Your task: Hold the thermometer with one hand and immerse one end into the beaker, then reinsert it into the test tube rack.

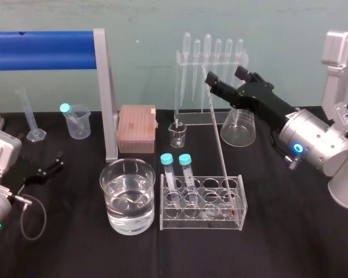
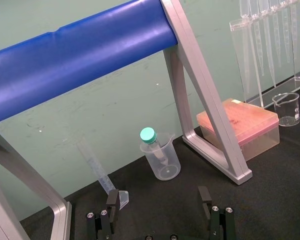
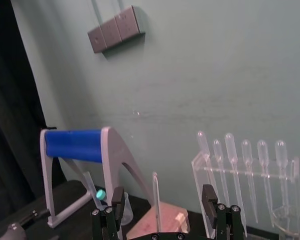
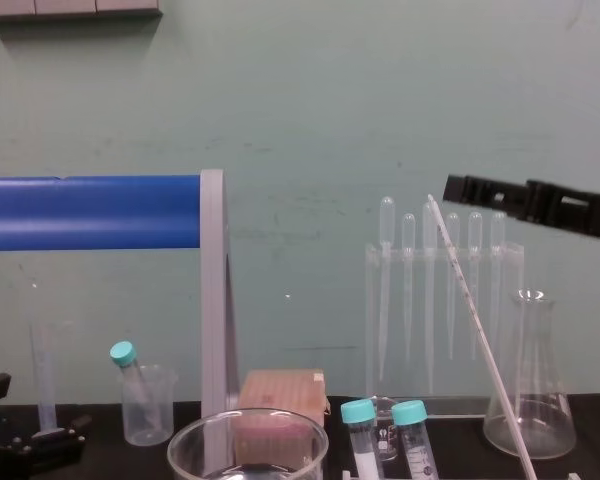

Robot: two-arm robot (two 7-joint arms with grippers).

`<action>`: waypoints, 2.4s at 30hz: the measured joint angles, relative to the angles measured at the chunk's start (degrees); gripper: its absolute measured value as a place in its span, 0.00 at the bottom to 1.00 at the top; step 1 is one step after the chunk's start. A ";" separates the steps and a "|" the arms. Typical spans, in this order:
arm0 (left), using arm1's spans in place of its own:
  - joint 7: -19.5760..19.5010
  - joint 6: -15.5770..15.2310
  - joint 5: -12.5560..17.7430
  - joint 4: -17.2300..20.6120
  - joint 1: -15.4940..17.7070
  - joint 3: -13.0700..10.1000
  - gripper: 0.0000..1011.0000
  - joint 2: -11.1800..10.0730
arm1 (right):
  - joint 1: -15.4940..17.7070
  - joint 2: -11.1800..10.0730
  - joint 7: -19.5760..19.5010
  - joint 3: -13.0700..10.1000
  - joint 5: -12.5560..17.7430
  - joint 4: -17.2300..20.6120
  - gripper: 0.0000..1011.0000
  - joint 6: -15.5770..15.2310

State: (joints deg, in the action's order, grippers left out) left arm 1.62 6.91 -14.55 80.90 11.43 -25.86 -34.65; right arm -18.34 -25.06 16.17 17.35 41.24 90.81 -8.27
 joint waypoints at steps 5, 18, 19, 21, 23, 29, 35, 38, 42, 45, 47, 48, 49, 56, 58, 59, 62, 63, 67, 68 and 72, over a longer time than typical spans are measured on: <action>0.00 0.00 0.00 0.00 0.00 0.00 1.00 0.00 | -1.70 0.81 0.62 0.77 -0.10 -3.18 0.99 -0.91; 0.00 0.00 0.00 0.00 0.00 0.00 1.00 0.00 | -3.84 1.04 1.80 3.23 0.46 -6.01 0.99 -4.01; 0.00 0.00 0.00 0.00 0.00 0.00 1.00 0.00 | -3.93 1.03 1.82 3.36 0.42 -6.10 0.99 -4.12; 0.00 0.00 0.00 0.00 0.00 0.00 1.00 0.00 | -4.20 0.96 1.84 3.79 0.22 -6.29 0.99 -4.43; 0.00 0.00 0.00 0.00 0.00 0.00 1.00 0.00 | -4.46 0.81 1.84 4.22 -0.08 -6.36 0.99 -4.69; 0.00 0.00 0.00 0.00 0.00 0.00 1.00 0.00 | -5.12 0.34 1.91 5.02 -1.08 -6.58 0.99 -5.21; 0.00 0.00 0.00 0.00 0.00 0.00 1.00 0.00 | -5.52 0.14 2.15 5.46 -1.73 -6.79 0.99 -5.55; 0.00 0.00 0.00 0.00 0.00 0.00 1.00 0.00 | -5.59 0.11 2.22 5.52 -1.88 -6.91 0.99 -5.72; 0.00 0.00 0.00 0.00 0.00 0.00 1.00 0.00 | -5.72 0.19 2.31 5.60 -1.95 -7.22 0.99 -5.90; 0.00 0.00 0.00 0.00 0.00 0.00 1.00 0.00 | -5.79 0.26 2.38 5.67 -1.97 -7.35 0.99 -6.06; 0.00 0.00 0.00 0.00 0.00 0.00 1.00 0.00 | -5.82 0.31 2.45 5.72 -1.97 -7.46 0.99 -6.15; 0.00 0.00 0.00 0.00 0.00 0.00 1.00 0.00 | -5.83 0.32 2.47 5.73 -1.97 -7.49 0.99 -6.19; 0.00 0.00 0.00 0.00 0.00 0.00 1.00 0.00 | -5.83 0.35 2.49 5.75 -1.96 -7.52 0.99 -6.23; 0.00 0.00 0.00 0.00 0.00 0.00 1.00 0.00 | -5.90 0.52 2.49 5.81 -1.93 -7.68 0.99 -6.35; 0.00 0.00 0.00 0.00 0.00 0.00 1.00 0.00 | -5.90 0.52 2.48 5.81 -1.92 -7.67 0.99 -6.35; 0.00 0.00 0.00 0.00 0.00 0.00 1.00 0.00 | -5.90 0.52 2.47 5.81 -1.92 -7.66 0.99 -6.34; 0.00 0.00 0.00 0.00 0.00 0.00 1.00 0.00 | -5.90 0.51 2.46 5.81 -1.91 -7.63 0.99 -6.33; 0.00 0.00 0.00 0.00 0.00 0.00 1.00 0.00 | -5.90 0.50 2.46 5.80 -1.90 -7.62 0.99 -6.33; 0.00 0.00 0.00 0.00 0.00 0.00 1.00 0.00 | -5.89 0.49 2.44 5.79 -1.89 -7.59 0.99 -6.32; 0.00 0.00 0.00 0.00 0.00 0.00 1.00 0.00 | -5.89 0.49 2.44 5.79 -1.89 -7.59 0.99 -6.32; 0.00 0.00 0.00 0.00 0.00 0.00 1.00 0.00 | -5.88 0.47 2.42 5.77 -1.89 -7.56 0.99 -6.30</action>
State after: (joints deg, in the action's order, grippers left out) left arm 1.62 6.91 -14.55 80.90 11.43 -25.86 -34.65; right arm -24.22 -24.59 18.59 23.12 39.35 83.25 -14.57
